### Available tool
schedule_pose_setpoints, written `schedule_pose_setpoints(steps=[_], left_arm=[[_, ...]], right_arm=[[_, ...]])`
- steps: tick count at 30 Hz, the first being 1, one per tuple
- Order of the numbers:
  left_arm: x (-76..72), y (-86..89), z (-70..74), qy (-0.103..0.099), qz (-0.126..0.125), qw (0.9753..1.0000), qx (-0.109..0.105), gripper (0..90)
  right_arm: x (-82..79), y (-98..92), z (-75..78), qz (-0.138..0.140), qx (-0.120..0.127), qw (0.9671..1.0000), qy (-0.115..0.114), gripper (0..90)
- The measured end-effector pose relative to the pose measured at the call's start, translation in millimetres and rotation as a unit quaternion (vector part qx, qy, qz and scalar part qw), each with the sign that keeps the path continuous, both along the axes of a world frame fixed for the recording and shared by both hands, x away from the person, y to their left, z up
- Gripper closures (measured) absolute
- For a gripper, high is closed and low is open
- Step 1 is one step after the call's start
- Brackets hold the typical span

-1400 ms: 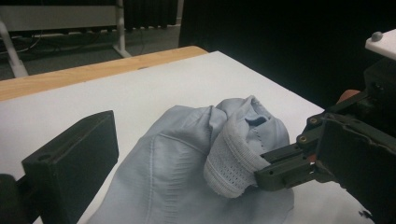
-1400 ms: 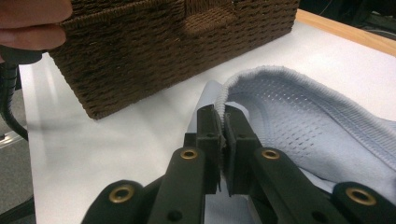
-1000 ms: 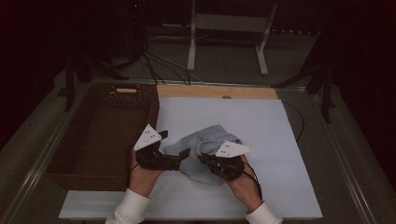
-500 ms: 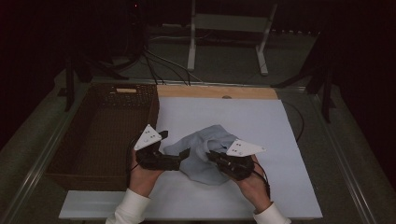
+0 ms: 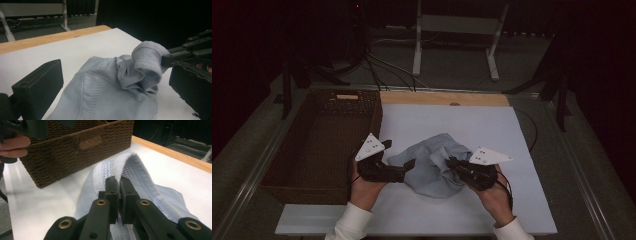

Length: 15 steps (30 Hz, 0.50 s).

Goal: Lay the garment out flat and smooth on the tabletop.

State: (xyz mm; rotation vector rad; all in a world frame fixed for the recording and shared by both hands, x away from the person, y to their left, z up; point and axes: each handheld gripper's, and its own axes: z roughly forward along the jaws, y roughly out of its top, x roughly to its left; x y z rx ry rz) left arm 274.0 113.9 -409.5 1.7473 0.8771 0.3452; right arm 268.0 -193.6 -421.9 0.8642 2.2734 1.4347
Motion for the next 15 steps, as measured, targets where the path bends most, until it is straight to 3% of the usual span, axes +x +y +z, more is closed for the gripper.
schedule_pose_setpoints(steps=[15], left_arm=[[0.1, -0.1, -0.2, 0.000, 0.000, 1.0000, 0.000, 0.6]], right_arm=[[-0.2, -28.3, 4.7, -0.030, -0.004, 0.9995, -0.004, 87.0]])
